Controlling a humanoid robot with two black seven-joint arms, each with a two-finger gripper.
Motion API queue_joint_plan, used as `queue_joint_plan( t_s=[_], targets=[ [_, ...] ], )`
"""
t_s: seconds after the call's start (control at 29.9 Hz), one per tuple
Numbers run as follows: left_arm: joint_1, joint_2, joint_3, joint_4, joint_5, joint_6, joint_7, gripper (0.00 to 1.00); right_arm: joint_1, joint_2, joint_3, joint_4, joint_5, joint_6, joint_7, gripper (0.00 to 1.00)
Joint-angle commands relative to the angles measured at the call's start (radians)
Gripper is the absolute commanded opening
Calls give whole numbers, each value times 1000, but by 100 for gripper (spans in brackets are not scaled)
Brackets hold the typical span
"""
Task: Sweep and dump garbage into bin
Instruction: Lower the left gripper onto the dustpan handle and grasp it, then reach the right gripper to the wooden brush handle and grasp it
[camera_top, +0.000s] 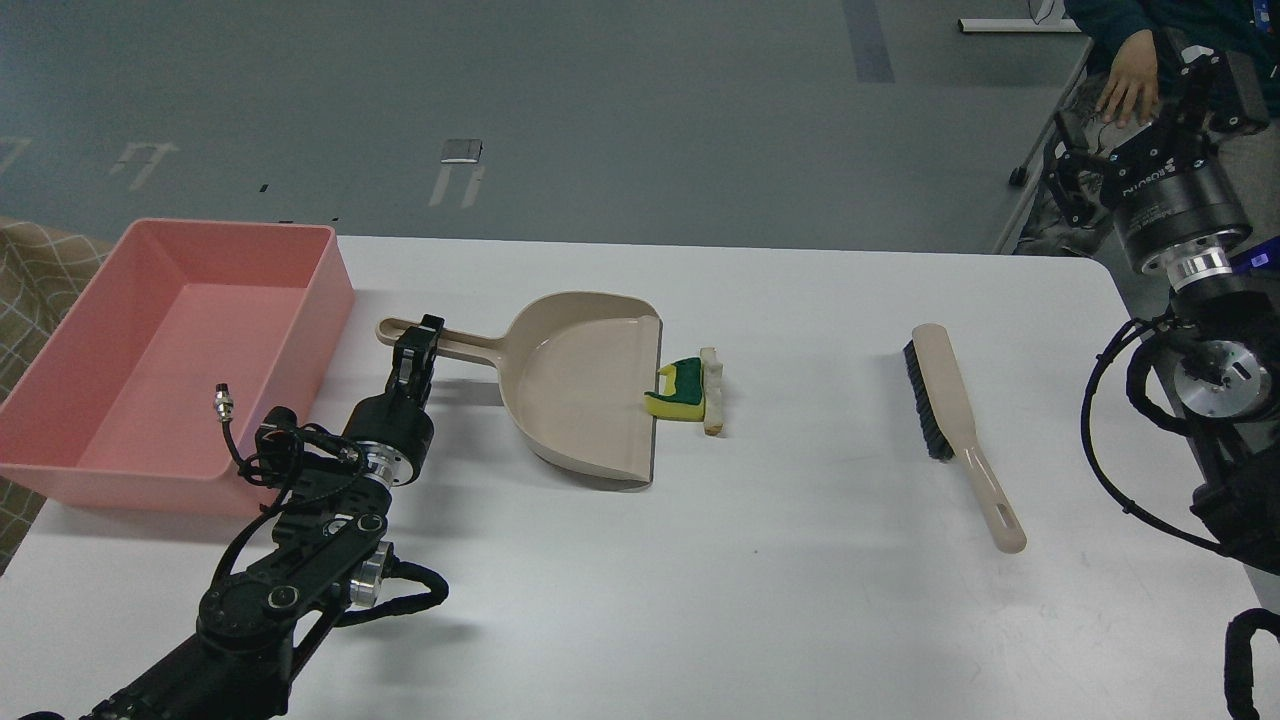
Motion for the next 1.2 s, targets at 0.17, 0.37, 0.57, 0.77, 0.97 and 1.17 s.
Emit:
queue_joint_plan(
  t_s=[0.17, 0.37, 0.57, 0.77, 0.97, 1.17],
  targets=[
    [-20, 1, 9, -3, 6, 14, -39, 0, -9, -92, -93, 35, -6, 11, -32, 100],
    [-42, 7, 9, -3, 5, 26, -45, 0, 1, -405, -417, 233, -8, 12, -69, 100],
    [-44, 1, 9, -5, 6, 26, -48, 0, 17, -687, -638, 477, -127, 12, -121, 100],
    [-39, -3, 9, -5, 6, 28, -47, 0, -11, -845, -732, 653, -348, 17, -133, 100],
    [-37, -5, 10, -14, 6, 28, -46, 0, -14, -910, -847, 773, -466, 15, -143, 100],
    [-33, -5, 10, -17, 8, 28, -47, 0, -31, -894, -870, 782, -544, 15, -179, 100]
  ],
)
